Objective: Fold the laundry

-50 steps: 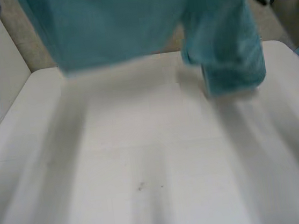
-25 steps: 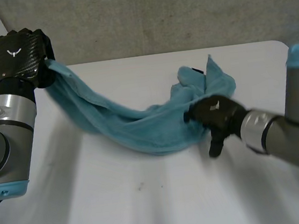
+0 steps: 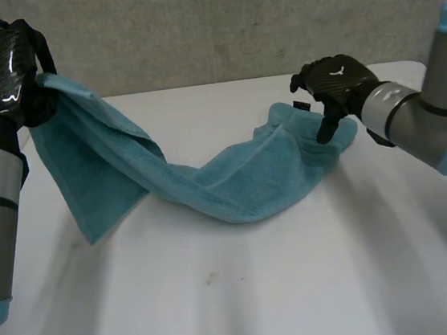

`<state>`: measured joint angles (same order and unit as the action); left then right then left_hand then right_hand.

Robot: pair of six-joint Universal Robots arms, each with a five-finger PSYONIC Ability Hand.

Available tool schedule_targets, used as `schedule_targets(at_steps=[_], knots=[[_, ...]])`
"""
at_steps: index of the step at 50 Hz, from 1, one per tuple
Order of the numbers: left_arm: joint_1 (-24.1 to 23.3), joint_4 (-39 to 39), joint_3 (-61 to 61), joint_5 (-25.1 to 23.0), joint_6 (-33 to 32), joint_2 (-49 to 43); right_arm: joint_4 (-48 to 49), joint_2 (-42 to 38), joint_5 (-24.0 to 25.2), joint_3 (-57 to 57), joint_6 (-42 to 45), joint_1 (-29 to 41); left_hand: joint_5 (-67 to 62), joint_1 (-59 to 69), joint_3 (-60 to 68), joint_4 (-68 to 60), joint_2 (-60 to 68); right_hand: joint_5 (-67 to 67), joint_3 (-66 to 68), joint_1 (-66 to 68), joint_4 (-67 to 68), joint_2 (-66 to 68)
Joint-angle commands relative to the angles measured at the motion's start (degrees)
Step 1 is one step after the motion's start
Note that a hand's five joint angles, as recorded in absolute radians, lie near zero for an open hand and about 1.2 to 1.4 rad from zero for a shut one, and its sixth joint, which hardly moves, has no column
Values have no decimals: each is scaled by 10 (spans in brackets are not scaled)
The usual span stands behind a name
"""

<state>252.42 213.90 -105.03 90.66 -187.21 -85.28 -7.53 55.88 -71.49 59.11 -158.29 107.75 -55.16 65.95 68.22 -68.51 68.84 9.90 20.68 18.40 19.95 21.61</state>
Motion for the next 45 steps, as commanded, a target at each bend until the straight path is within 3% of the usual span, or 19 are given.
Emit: schedule_targets(at_steps=[1,13,16,18,20,21,23,26,29,35,42,45], knots=[[-6,-17,-42,0,5,52,-1,-142,10,-138,82,21,-148,140,118,-115,112,51,44,66,51,34],[-9,-27,-72,0,6,71,-8,-288,35,-284,121,45,-148,140,118,-115,112,60,52,75,60,43],[-8,-27,-77,0,7,71,-12,-322,35,-317,121,45,-148,140,118,-115,112,119,111,134,118,102],[-7,-27,-79,0,7,70,-13,-336,33,-330,122,45,-148,140,118,-115,112,166,158,181,165,149],[-7,-26,-80,0,7,70,-13,-349,32,-341,125,44,-148,140,118,-115,112,326,319,341,326,309],[-6,-26,-80,0,7,69,-13,-349,32,-341,125,44,-148,140,118,-115,112,327,320,342,327,310],[-4,-26,-80,-1,7,68,-13,-346,28,-343,125,42,-148,140,118,-115,112,600,592,615,599,583],[-2,-25,-77,-2,6,66,-13,-343,27,-343,125,41,-148,140,118,-115,112,601,593,616,601,584],[1,-25,-71,-2,5,65,-13,-315,20,-338,123,39,-148,140,118,-115,112,601,593,616,601,584],[11,-25,-58,-1,4,64,-15,-176,-20,-278,115,37,-148,140,118,-115,112,601,593,616,601,584],[44,-26,-44,-1,5,64,-19,37,-31,-90,122,13,-148,140,118,-115,112,601,593,616,601,584],[48,-29,-43,-1,5,64,-29,69,-33,-50,126,-5,-148,140,118,-115,112,601,593,616,601,584]])
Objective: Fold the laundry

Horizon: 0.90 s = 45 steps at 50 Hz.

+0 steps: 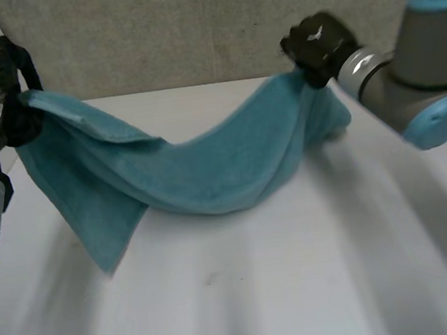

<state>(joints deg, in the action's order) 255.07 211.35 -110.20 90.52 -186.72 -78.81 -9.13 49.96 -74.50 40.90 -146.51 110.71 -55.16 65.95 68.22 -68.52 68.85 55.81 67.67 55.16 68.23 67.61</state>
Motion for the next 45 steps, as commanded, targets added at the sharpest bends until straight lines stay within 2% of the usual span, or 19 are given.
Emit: schedule_targets(at_steps=[1,3,5,6,8,11,15,17,21,22,24,27,29,31,33,34,35,39,45], knots=[[22,-8,7,0,0,0,-37,157,-3,168,11,-49,-148,140,118,-115,112,142,123,248,118,124],[23,-17,5,0,0,-1,-74,190,-2,199,18,-60,-148,140,118,-115,112,142,123,248,118,124],[24,-29,3,0,0,-3,-173,252,2,255,39,-86,-148,140,118,-115,112,142,123,248,118,124],[25,-43,3,0,0,-5,-173,252,2,255,39,-86,-148,140,118,-115,112,142,123,248,118,124],[26,-58,3,-1,0,-10,-267,273,5,308,76,-106,-148,140,118,-115,112,142,123,248,118,124],[30,-87,3,-7,-1,-33,-289,273,5,329,97,-109,-148,140,118,-115,112,142,123,248,118,124],[31,-104,8,-19,-1,-80,-246,270,16,378,113,-108,-148,140,118,-115,112,142,123,248,118,124],[32,-109,17,-32,-3,-136,-215,261,15,389,113,-107,-148,140,118,-115,112,142,123,248,118,124],[26,-107,44,-40,-4,-191,-128,176,9,372,96,-103,-148,140,118,-115,112,142,123,248,118,124],[25,-107,66,-40,-4,-220,-128,175,9,372,96,-103,-148,140,118,-115,112,142,123,248,118,124],[24,-107,95,-40,-5,-245,-89,133,-1,315,62,-96,-148,140,118,-115,112,142,123,248,118,124],[21,-106,171,-39,-2,-283,-76,118,-9,275,40,-86,-148,140,118,-115,112,142,123,248,118,124],[17,-107,220,-38,-2,-296,-54,99,-33,176,1,-67,-148,140,118,-115,112,142,123,248,118,124],[10,-107,269,-37,-4,-304,-43,90,-41,135,-7,-60,-148,140,118,-115,112,142,123,248,118,124],[3,-117,344,-36,-2,-310,-34,83,-43,103,-14,-56,-148,140,118,-115,112,116,97,222,91,98],[3,-117,344,-36,-2,-310,-30,79,-46,88,-17,-59,-148,140,118,-115,112,-216,-234,-109,-240,-234],[-3,-127,357,-35,-4,-305,-33,77,-52,84,-13,-55,-148,140,118,-115,112,-374,-393,-267,-398,-392],[-12,-141,345,-34,1,-284,-41,78,-52,114,-18,-51,-148,140,118,-115,112,-379,-398,-272,-403,-397],[-15,-133,228,-39,-3,-217,-60,93,-41,240,-16,-40,-148,140,118,-115,112,-377,-396,-271,-401,-395]])
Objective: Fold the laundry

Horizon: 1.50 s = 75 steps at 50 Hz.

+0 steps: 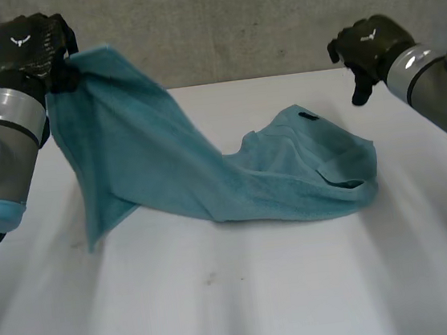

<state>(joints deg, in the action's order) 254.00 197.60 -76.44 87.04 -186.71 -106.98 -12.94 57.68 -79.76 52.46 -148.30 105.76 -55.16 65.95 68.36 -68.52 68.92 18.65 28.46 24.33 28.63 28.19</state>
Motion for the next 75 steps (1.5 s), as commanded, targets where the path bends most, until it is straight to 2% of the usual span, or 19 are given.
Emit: schedule_targets(at_steps=[1,10,20,34,36,37,38,39,40,45,47,48,50,53,57,61,65,73,75], knots=[[-3,12,-133,-4,-4,72,-22,16,12,125,2,9,-148,140,116,-115,111,-6,-4,38,-5,-1],[10,33,-211,-4,-5,99,-32,30,51,227,45,4,-148,140,116,-115,111,-2,0,41,-2,2],[53,34,-275,-7,-2,159,-38,-1,38,234,65,-5,-148,140,116,-115,111,23,25,66,23,27],[56,33,-295,-6,-1,176,11,-39,11,230,68,-6,-148,140,116,-115,111,100,102,143,101,105],[57,33,-296,-6,-1,176,17,-47,11,232,69,-7,-148,140,116,-115,111,227,229,270,227,232],[57,33,-296,-6,-1,175,17,-47,11,232,69,-7,-148,140,116,-115,111,228,230,271,228,233],[57,33,-296,-6,-1,175,21,-50,12,232,69,-9,-148,140,116,-115,111,411,413,455,412,416],[57,33,-296,-6,-1,175,30,-49,11,232,69,-11,-148,140,116,-115,111,512,514,556,513,517],[59,33,-296,-6,-1,175,30,-49,11,232,69,-11,-148,140,116,-115,111,513,515,557,514,518],[64,29,-294,-7,-1,179,68,13,-8,244,67,-20,-148,140,116,-115,111,514,515,557,514,518],[68,28,-294,-7,-1,187,72,99,-27,251,66,-34,-148,140,116,-115,111,514,515,557,514,518],[73,28,-294,-7,-1,197,72,99,-27,251,66,-34,-148,140,116,-115,111,514,515,557,514,518],[79,28,-292,-7,-1,202,47,156,-30,253,68,-44,-148,140,116,-115,111,514,515,557,514,518],[91,21,-289,-8,-2,208,18,175,-30,251,73,-46,-148,140,116,-115,111,514,515,557,514,518],[99,4,-289,-13,-3,206,-91,219,-26,254,107,-73,-148,140,116,-115,111,514,515,557,514,518],[112,-36,-292,-41,-4,190,-163,206,-31,282,166,-77,-148,140,116,-115,111,514,515,557,514,518],[111,-50,-292,-55,-7,139,-176,172,-30,300,201,-77,-148,140,116,-115,111,514,515,557,514,518],[96,-59,-240,-57,-8,20,-117,80,-55,243,193,-75,-148,140,116,-115,111,514,515,557,514,518],[89,-56,-179,-53,-8,-26,-94,60,-66,212,181,-73,-148,140,116,-115,111,514,515,557,514,518]])
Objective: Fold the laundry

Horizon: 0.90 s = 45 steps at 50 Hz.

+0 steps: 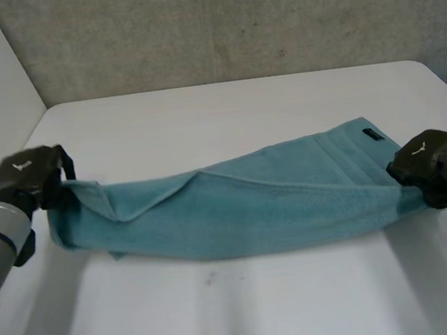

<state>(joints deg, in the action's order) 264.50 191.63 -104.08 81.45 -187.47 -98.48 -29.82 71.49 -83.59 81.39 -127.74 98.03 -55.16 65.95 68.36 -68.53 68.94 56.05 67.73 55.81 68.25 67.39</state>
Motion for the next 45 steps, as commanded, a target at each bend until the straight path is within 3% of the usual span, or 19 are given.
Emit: schedule_targets(at_steps=[1,6,9,12,14,19,25,37,44,45], knots=[[-16,4,98,3,0,-111,97,-99,-40,-119,-37,8,-148,140,116,-115,111,139,123,242,118,126],[-37,9,293,7,7,-168,161,-158,-78,-292,-73,43,-148,140,116,-115,111,139,123,242,118,126],[-43,20,344,7,11,-173,214,-175,-103,-414,-89,61,-148,140,116,-115,111,139,123,242,118,126],[-46,79,420,9,21,-170,299,-175,-112,-488,-109,73,-148,140,116,-115,111,139,123,242,118,126],[-47,165,447,27,46,-147,351,-169,-112,-490,-124,75,-148,140,116,-115,111,139,123,242,118,126],[-43,251,448,58,81,-127,450,-92,-110,-404,-161,83,-148,140,116,-115,111,139,123,242,118,126],[-40,237,403,55,89,-136,459,-17,-79,-211,-168,84,-148,140,116,-115,111,139,123,242,118,126],[-20,224,212,13,85,-231,459,-18,-22,92,-168,81,-148,140,116,-115,111,139,123,242,118,126],[16,164,163,13,73,-242,461,-31,-5,160,-168,78,-132,124,100,-98,94,139,123,242,118,126],[23,143,152,13,66,-238,460,-31,-1,166,-169,76,-69,61,36,-35,31,139,123,242,118,126]])
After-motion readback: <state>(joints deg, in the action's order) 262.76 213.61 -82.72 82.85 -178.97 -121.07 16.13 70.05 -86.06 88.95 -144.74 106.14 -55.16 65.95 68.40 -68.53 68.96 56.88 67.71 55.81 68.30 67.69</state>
